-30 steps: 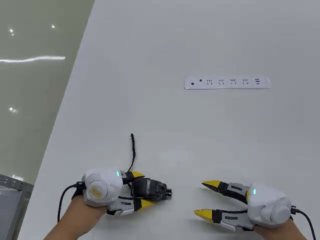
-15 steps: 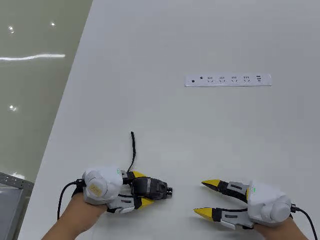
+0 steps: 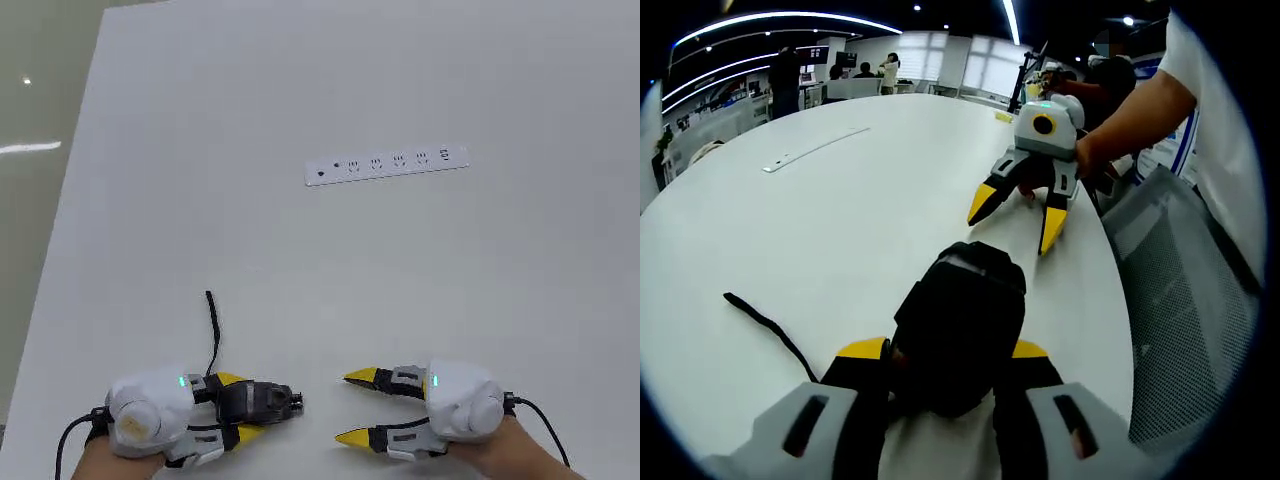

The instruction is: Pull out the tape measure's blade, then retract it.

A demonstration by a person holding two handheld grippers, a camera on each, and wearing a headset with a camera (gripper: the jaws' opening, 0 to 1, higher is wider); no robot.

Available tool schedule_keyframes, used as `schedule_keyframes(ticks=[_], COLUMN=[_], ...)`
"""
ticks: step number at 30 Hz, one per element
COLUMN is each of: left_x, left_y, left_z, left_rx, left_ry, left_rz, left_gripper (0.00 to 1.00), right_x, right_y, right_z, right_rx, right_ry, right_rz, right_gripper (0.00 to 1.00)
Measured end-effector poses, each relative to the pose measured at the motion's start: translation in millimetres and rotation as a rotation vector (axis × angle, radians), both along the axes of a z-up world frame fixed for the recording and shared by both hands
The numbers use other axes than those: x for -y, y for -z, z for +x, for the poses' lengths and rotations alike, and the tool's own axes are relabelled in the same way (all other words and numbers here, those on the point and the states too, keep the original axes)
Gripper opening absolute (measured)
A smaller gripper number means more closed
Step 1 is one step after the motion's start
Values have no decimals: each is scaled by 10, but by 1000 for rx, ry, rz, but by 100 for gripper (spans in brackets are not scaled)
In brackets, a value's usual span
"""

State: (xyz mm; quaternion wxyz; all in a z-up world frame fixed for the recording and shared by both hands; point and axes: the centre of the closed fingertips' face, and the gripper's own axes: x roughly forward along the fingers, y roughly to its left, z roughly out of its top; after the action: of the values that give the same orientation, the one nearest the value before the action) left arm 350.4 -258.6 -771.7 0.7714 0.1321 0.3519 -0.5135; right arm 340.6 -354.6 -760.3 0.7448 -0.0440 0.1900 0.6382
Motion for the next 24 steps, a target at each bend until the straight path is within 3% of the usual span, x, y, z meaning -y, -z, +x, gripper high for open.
schedule_keyframes(ticks=[7,16,24], left_x=[3,4,-4], left_y=[-6,3,15], left_z=[-1,6,6], left_rx=[-4,-6,-1], left_ry=[2,1,2], left_rz=[-9,-28,-24], left_gripper=[37,37,37], right_x=[-169,-283,-376], right_y=[32,160,137], right_z=[38,41,34], right_rx=[19,25,31], right_ry=[-21,-52,-75], right_rz=[16,-17,-8], right_gripper=[42,38,35])
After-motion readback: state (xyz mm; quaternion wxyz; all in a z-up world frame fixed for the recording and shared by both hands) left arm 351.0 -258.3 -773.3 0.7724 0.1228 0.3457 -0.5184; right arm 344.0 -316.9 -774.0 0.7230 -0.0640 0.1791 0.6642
